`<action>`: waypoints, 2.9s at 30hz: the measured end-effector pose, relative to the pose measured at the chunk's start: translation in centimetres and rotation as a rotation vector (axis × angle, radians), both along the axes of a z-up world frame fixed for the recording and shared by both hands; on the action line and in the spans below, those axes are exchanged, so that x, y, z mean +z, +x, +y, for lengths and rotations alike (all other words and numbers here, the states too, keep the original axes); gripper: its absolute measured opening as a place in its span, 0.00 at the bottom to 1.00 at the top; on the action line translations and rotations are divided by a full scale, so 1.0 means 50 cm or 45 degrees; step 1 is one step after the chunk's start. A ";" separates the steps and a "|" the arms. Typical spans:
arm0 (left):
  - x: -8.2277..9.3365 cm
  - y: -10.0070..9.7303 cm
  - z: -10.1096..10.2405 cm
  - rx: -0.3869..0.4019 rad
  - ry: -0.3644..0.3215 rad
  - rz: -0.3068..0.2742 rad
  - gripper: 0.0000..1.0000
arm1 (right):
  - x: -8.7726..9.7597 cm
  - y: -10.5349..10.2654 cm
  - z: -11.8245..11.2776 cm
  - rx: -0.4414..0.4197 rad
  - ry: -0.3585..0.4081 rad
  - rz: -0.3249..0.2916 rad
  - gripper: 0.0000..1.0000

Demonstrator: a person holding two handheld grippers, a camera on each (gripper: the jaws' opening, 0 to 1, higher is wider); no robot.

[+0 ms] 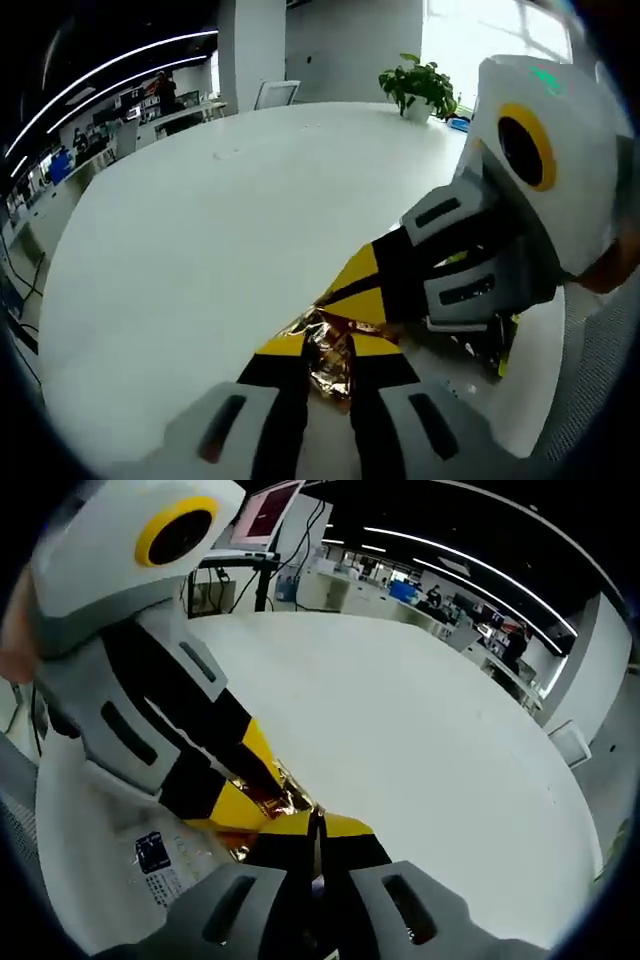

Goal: Arrange the skincare products in the storage area until every visible bottle or jar stands upright without overlapping.

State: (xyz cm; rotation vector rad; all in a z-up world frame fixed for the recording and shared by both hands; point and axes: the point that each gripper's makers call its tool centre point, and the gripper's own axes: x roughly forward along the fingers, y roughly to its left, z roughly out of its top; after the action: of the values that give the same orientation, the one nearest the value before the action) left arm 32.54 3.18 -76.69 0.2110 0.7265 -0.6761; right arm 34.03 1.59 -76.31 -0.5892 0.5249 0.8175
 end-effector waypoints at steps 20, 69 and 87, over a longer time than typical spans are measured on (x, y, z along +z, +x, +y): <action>0.003 0.008 0.001 -0.041 0.051 -0.001 0.14 | 0.183 -0.065 -0.068 -0.031 0.190 -0.178 0.36; 0.217 -0.280 0.053 0.323 -0.302 -0.032 0.99 | 0.246 -0.259 -0.461 -0.588 0.536 -0.027 1.00; 0.224 -0.294 0.055 0.307 -0.266 -0.090 0.97 | 0.231 -0.262 -0.469 -0.600 0.518 -0.032 1.00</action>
State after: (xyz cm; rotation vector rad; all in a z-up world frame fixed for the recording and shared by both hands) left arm 17.84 5.92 -65.51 -0.0441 0.5975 -0.5070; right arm 20.95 -21.88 -64.76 -0.0898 0.4341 0.4462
